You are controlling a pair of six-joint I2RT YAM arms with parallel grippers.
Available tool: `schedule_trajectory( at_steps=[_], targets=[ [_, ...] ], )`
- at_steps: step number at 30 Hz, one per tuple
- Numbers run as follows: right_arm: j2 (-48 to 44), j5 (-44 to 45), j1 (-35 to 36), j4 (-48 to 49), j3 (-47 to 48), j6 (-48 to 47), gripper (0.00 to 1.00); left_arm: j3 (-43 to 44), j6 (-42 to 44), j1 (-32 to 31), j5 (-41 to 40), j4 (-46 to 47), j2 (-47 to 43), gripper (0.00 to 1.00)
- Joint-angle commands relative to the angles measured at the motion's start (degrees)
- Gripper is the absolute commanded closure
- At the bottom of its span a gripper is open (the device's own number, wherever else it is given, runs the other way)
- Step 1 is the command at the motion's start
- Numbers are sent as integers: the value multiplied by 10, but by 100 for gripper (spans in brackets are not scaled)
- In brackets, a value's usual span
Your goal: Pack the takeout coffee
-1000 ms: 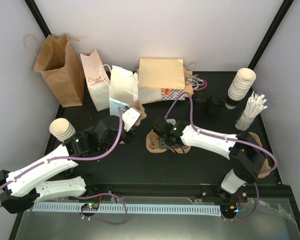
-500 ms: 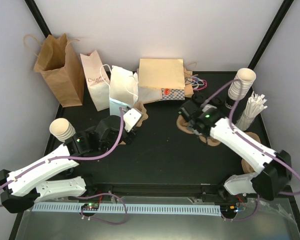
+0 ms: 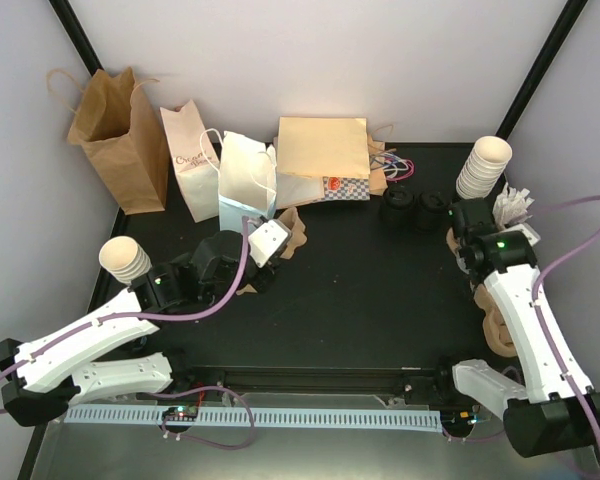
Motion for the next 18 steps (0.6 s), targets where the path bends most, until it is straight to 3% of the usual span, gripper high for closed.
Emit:
schedule_trajectory(
  at_steps=[1,9,18],
  targets=[
    [-25,15,-78,7,-16,-45,64,-2,20,3,58,34,5,91],
    [-41,-29,-180,29,-42,-98,63,-5,30,2,112,55,18,91],
    [0,-94,-288,52,-67,-153,63,-12,35,2,125,63,17,91]
  ],
)
